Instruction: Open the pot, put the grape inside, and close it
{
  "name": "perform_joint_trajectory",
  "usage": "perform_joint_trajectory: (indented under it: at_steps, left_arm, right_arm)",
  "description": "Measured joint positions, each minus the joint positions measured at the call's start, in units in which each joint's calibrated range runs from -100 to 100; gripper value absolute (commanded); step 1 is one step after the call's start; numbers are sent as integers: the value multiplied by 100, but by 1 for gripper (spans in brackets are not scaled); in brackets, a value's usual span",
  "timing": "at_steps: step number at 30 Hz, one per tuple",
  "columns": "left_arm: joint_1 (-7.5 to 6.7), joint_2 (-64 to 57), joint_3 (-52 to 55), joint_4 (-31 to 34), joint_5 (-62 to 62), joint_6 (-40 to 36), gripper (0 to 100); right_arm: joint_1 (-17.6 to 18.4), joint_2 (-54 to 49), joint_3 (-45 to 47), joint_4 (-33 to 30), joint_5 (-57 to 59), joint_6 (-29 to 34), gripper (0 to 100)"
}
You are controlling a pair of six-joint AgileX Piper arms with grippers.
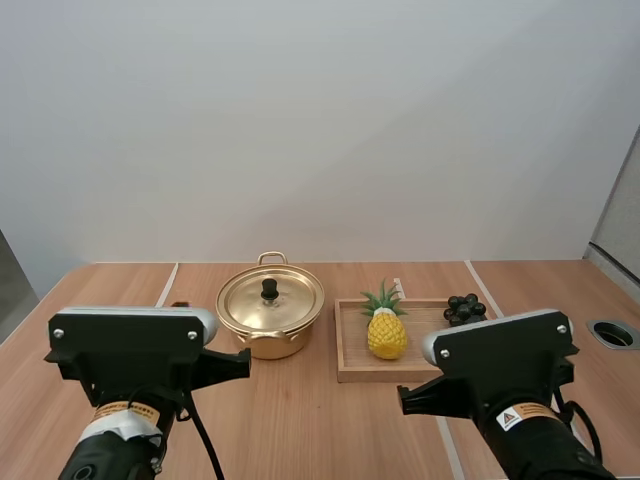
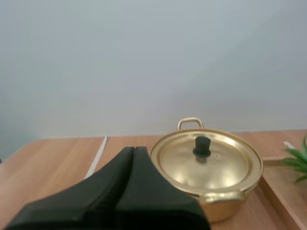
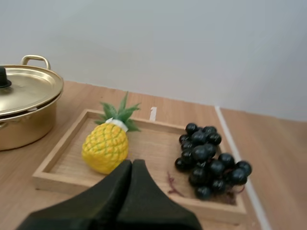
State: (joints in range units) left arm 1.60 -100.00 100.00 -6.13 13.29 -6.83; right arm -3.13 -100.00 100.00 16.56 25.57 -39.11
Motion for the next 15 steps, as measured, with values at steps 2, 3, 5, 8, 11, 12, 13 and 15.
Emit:
perform_joint_trajectory:
  at_steps: [2,3,5,8,11,12,13,15]
  left_arm:
    - [0,0,0,22,-492,0,0]
    - [0,0,-10,21,-783,0,0]
    - [0,0,0,31,-1534,10,0]
    - [0,0,0,31,-2837,206,0]
    - [0,0,0,44,-3719,804,0]
    - [0,0,0,44,-3812,972,0]
    - [0,0,-23,44,-3828,1090,0]
    - [0,0,-164,55,-3828,1199,0]
  right_arm:
    - [0,0,0,-344,-888,-57,0]
    - [0,0,0,-587,-1386,-104,0]
    - [0,0,0,-1006,-2384,-150,0]
    - [0,0,0,-1316,-4183,-229,0]
    - [0,0,0,-1401,-5564,-239,0]
    - [0,0,0,-1401,-5805,-239,0]
    - [0,0,-28,-1376,-5812,-249,0]
    - [0,0,-254,-1080,-5165,-260,0]
